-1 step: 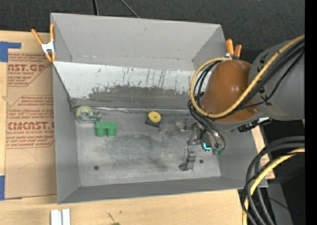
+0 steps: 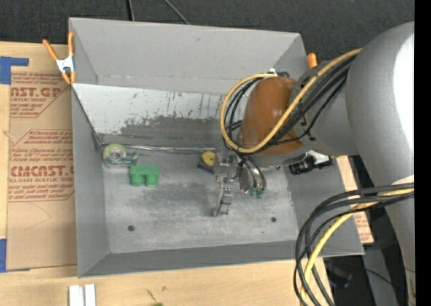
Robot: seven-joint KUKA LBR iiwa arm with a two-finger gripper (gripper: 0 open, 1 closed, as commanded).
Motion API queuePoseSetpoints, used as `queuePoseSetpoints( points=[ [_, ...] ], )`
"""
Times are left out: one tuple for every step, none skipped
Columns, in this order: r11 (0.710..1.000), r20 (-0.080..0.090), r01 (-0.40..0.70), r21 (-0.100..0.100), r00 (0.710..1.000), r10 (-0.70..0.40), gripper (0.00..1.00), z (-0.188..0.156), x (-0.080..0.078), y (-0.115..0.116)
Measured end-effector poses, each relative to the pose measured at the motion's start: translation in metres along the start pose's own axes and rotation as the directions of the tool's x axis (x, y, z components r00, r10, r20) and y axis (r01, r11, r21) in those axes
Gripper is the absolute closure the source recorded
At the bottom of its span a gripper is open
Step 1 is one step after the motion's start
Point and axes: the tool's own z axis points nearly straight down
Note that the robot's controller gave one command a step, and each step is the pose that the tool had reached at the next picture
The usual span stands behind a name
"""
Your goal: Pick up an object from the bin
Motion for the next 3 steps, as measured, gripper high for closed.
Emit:
queuePoseSetpoints(
  points=[
    [0.957,-0.001,-0.289,0.001,0.957,0.289,0.0,-0.032,-0.032,0.01],
    [0.868,-0.002,-0.496,0.003,0.868,0.496,0.0,-0.04,-0.03,0.001],
    [0.679,-0.004,-0.734,0.008,0.679,0.734,0.0,0.001,-0.011,0.016]
  ],
)
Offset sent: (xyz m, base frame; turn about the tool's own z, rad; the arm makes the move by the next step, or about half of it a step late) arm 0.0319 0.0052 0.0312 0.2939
